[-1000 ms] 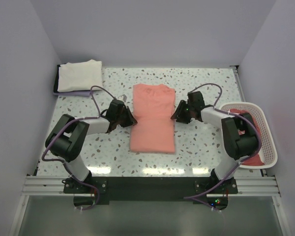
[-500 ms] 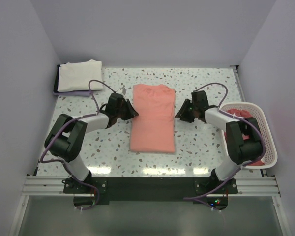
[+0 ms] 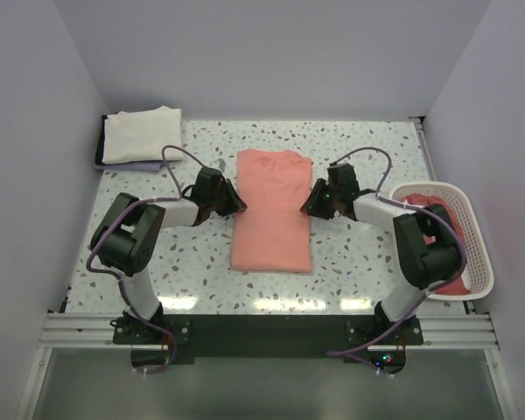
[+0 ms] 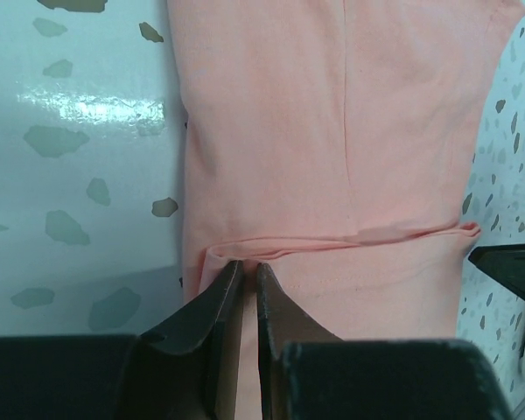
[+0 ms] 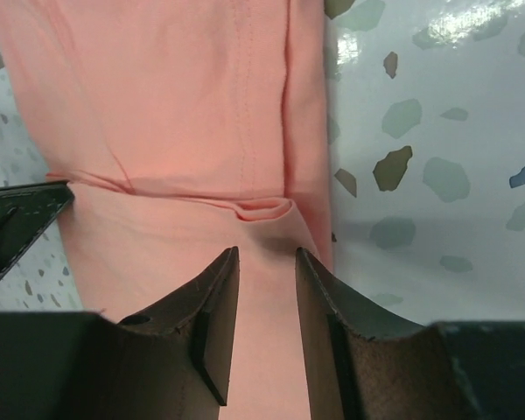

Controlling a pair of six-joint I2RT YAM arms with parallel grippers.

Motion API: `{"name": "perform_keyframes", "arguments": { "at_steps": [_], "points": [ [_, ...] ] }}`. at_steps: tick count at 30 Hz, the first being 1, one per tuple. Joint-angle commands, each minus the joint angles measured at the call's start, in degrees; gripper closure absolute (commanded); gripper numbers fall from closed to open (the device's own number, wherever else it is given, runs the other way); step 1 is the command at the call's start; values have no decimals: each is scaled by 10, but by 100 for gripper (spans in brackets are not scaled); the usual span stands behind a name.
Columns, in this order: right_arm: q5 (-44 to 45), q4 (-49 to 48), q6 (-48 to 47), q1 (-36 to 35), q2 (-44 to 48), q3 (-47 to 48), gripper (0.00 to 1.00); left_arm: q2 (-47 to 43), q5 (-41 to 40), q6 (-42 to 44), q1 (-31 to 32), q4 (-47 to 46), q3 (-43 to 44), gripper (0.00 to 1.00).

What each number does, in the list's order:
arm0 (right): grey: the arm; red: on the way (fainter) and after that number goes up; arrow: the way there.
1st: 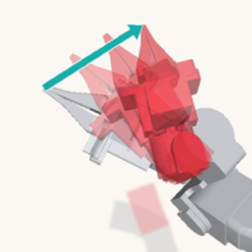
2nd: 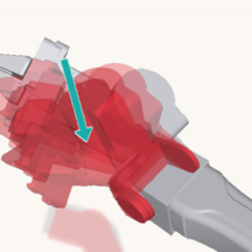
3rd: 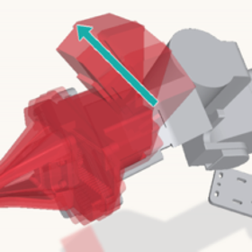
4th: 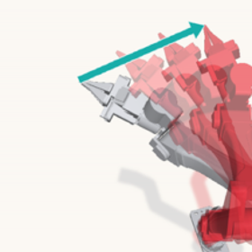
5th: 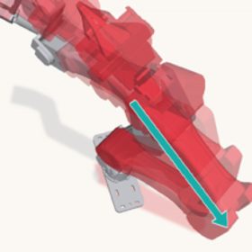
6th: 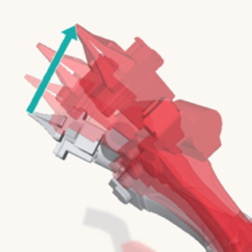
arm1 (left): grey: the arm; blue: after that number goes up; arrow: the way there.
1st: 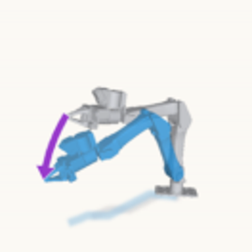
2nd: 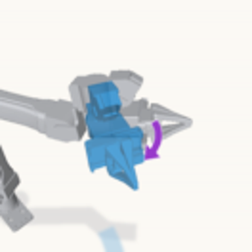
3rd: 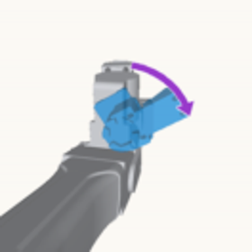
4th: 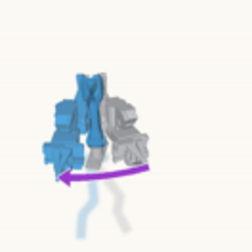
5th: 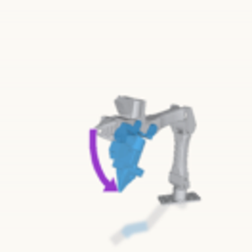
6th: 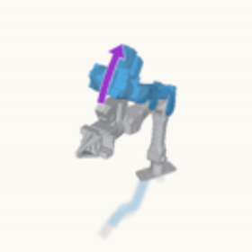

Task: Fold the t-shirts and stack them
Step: Fold the tshirt

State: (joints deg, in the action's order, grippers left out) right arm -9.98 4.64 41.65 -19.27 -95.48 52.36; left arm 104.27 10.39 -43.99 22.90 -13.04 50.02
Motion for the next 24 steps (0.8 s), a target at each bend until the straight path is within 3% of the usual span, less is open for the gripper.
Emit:
{"name": "perform_keyframes", "arguments": {
  "at_steps": [1, 6, 15, 19, 22, 24],
  "points": [
    [20, -27, 10, 1, -34, 12, 65, 15, -4, -5, -6, -16, -1, 84],
    [26, -18, 12, 12, -74, 14, 80, 11, -5, -2, -7, -16, -9, 84],
    [22, 12, 19, 34, -51, -5, 81, 0, 1, -2, -19, -17, -15, 84],
    [18, 34, 7, 39, -23, -2, 73, -14, 8, -1, -23, -11, -10, 82],
    [18, 48, 2, 40, 11, -4, 59, -42, 25, -7, -28, -7, 0, 78],
    [15, 65, -6, 40, 29, -3, 53, -78, 34, -8, -28, -1, 6, 68]
  ]
}}
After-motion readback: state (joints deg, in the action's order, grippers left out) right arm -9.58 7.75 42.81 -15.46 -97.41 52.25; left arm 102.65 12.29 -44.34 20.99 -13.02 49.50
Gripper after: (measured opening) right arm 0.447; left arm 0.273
